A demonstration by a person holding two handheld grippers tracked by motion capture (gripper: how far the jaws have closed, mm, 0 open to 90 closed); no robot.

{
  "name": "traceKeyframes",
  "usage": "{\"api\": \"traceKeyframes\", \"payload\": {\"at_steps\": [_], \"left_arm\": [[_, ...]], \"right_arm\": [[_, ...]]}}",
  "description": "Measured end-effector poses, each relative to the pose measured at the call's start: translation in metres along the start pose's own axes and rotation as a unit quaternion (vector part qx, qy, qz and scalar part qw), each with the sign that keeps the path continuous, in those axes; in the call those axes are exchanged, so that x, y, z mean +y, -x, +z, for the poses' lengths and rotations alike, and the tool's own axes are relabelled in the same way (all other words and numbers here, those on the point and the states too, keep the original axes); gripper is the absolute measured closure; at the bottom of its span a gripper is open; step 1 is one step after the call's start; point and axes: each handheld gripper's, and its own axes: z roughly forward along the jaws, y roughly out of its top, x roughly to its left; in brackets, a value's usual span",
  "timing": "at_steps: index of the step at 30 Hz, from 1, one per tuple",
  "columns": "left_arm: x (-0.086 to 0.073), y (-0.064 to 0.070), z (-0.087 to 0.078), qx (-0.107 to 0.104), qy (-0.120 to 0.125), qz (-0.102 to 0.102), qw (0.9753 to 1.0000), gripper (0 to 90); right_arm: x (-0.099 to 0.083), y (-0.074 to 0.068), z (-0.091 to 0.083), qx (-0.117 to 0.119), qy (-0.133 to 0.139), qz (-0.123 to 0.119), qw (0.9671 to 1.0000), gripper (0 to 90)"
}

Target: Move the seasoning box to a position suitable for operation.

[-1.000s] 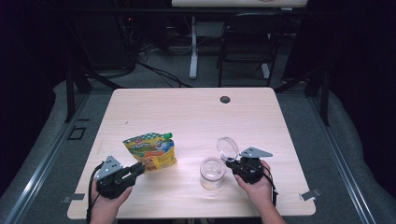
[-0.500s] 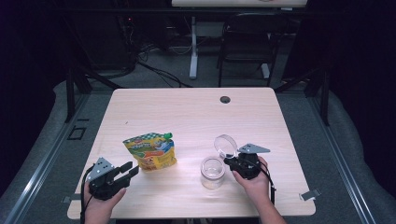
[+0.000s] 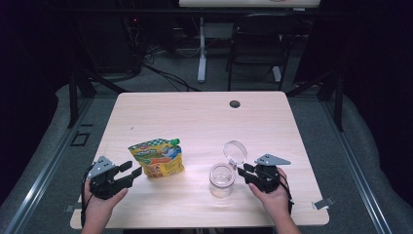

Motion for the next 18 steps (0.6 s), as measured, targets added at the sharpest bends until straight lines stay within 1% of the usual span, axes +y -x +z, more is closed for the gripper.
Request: {"api": "traceKeyframes", "payload": {"at_steps": [1,2,3,4,5,7,8,9,12,13,14,15,16,17,18], "left_arm": [[0.001,-0.001,0.002,-0.01,-0.001,0.0,1.0,50.8],[0.003,-0.002,0.004,-0.013,0.002,0.004,0.9999,49.3],[0.003,-0.002,0.004,-0.013,0.002,0.004,0.9999,49.4],[0.005,-0.004,0.007,-0.025,0.002,0.007,0.9997,49.1],[0.005,-0.004,0.007,-0.025,0.002,0.007,0.9997,48.5],[0.007,-0.008,0.01,-0.041,0.008,-0.001,0.9991,48.4],[0.008,-0.011,0.013,-0.051,0.002,-0.004,0.9987,47.5],[0.008,-0.011,0.013,-0.051,0.002,-0.004,0.9987,47.5],[0.009,-0.014,0.018,-0.066,0.0,-0.005,0.9978,48.4],[0.009,-0.014,0.019,-0.069,0.001,-0.005,0.9976,48.4],[0.01,-0.014,0.021,-0.074,0.0,-0.003,0.9972,50.0],[0.01,-0.014,0.023,-0.079,0.0,0.0,0.9969,50.0],[0.011,-0.013,0.024,-0.08,-0.001,0.002,0.9968,51.0],[0.011,-0.012,0.025,-0.08,-0.001,0.006,0.9967,53.4],[0.012,-0.011,0.025,-0.076,-0.004,0.009,0.9971,53.4]], "right_arm": [[-0.001,0.0,-0.002,-0.002,-0.001,0.0,1.0,65.7],[-0.003,0.002,-0.006,-0.005,-0.001,-0.001,1.0,64.6],[-0.003,0.002,-0.006,-0.005,-0.001,-0.001,1.0,64.6],[-0.005,0.003,-0.01,-0.015,0.003,-0.007,0.9999,63.9],[-0.005,0.003,-0.01,-0.015,0.003,-0.007,0.9999,63.9],[-0.008,0.005,-0.014,-0.023,0.01,-0.008,0.9997,63.1],[-0.01,0.006,-0.018,-0.028,0.019,-0.005,0.9994,62.9],[-0.01,0.006,-0.018,-0.028,0.019,-0.005,0.9994,62.9],[-0.012,0.008,-0.022,-0.033,0.025,-0.002,0.9991,61.5],[-0.013,0.008,-0.024,-0.033,0.024,-0.001,0.9991,61.4],[-0.015,0.01,-0.024,-0.032,0.017,0.006,0.9993,61.9],[-0.015,0.01,-0.024,-0.032,0.017,0.006,0.9993,61.9],[-0.017,0.011,-0.025,-0.027,0.015,0.012,0.9995,61.9],[-0.019,0.012,-0.025,-0.029,0.009,0.013,0.9995,61.2],[-0.019,0.012,-0.025,-0.029,0.009,0.013,0.9995,61.2]]}}
